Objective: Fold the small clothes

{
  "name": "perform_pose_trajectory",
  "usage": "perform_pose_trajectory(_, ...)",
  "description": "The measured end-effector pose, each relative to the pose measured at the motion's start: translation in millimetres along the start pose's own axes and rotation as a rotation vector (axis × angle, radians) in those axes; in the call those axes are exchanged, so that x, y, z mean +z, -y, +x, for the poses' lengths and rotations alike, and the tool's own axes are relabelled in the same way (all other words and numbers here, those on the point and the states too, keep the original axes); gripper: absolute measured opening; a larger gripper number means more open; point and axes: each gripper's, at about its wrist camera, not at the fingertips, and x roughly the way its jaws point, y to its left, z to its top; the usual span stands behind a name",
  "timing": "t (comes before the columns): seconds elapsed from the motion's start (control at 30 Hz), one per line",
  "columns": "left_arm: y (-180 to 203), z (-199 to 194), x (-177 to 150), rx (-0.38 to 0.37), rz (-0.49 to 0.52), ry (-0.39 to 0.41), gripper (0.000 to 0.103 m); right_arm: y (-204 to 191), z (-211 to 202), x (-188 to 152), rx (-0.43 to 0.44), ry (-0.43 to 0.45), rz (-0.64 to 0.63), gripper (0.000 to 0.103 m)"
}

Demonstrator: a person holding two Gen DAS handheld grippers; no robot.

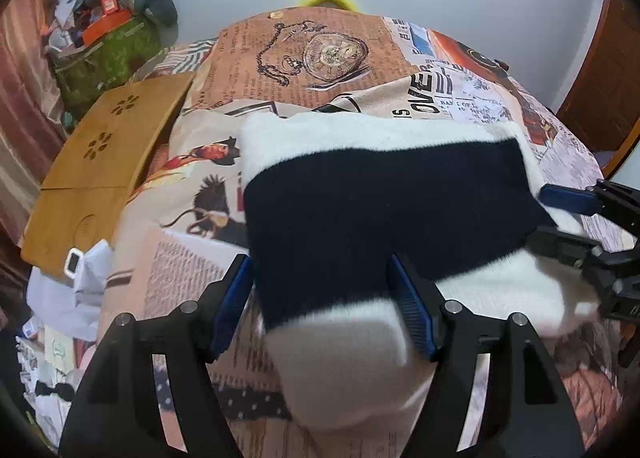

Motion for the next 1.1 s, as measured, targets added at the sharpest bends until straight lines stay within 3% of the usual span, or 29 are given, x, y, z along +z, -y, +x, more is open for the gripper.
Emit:
perform_pose_trajectory(0.23,-3.9,-54.8,-6.1,0.040,-0.034,0.065,0.069,7.9,-50.9,-4.9,0.010,0.079,0.093,0.056)
perform_pose_trajectory(0.43,-0.5,-152.0,-0.2,0.050,-0.056,0.266,0.069,-5.6,-118.6,1.4,0.011,0.243,0.095,0.056)
perform_pose_trajectory(0.73,33.3,-289.2,-9.7,0.027,-0.034,0.580,0.069,-54.0,-234.6,-2.0,0.036,0.565,0.032,0.056)
perform_pose_trajectory(0.97,63.3,-338.4,-43.6,0.038,-0.027,0.710,0.069,-80.8,-285.1,-28.5,0.016,0.722,0.008,0.056)
perform_pose_trajectory(1.1,76.6,-348.7,-66.5,0.055,-0.023,0.747,0.078,-86.7,-292.9,-45.1,-0.036,0.756,0.017,0.070)
